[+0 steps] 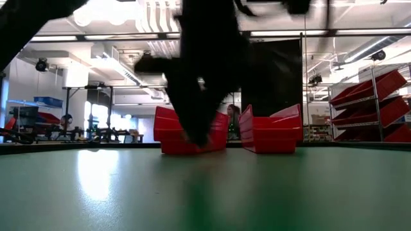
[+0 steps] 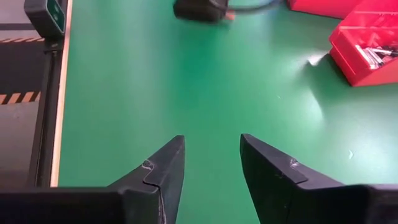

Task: Sort batteries
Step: Put the black battery into the left red bin

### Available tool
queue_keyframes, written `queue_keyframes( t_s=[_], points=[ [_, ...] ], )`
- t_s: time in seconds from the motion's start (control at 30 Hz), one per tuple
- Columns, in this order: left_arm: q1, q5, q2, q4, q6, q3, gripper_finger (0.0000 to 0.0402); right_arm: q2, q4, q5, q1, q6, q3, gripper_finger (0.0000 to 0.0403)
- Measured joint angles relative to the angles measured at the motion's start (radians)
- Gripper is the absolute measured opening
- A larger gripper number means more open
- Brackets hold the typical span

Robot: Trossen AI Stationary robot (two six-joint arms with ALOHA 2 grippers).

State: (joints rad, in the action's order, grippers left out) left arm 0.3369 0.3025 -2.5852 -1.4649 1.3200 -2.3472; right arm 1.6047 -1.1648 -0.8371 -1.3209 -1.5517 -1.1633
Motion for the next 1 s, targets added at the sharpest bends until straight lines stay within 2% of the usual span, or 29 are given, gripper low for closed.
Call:
queue_keyframes(
  t_s=[0.13,0.43,0.7,0.9,1.0],
  points=[
    [-0.014,0.016,0.091,-0.130,-0.041,-0.001,0.0029,0.000,0.003,0.000,-0.001,-0.006,0.000,0.0142],
    [-0.098,0.093,0.292,-0.110,-0.291,0.005,0.0032,0.028,0.007,0.000,-0.001,-0.045,0.005,0.0132],
    [-0.263,0.128,0.429,-0.107,-0.598,0.011,0.0033,0.080,0.001,-0.002,0.002,-0.011,0.006,0.0144],
    [-0.387,0.134,0.442,-0.087,-0.917,0.011,0.0033,0.112,-0.007,-0.045,0.009,-0.031,0.009,0.0152],
    [-0.451,0.131,0.442,-0.054,-1.059,0.011,0.0033,0.111,-0.017,-0.053,0.031,0.039,0.010,0.0153]
  ],
)
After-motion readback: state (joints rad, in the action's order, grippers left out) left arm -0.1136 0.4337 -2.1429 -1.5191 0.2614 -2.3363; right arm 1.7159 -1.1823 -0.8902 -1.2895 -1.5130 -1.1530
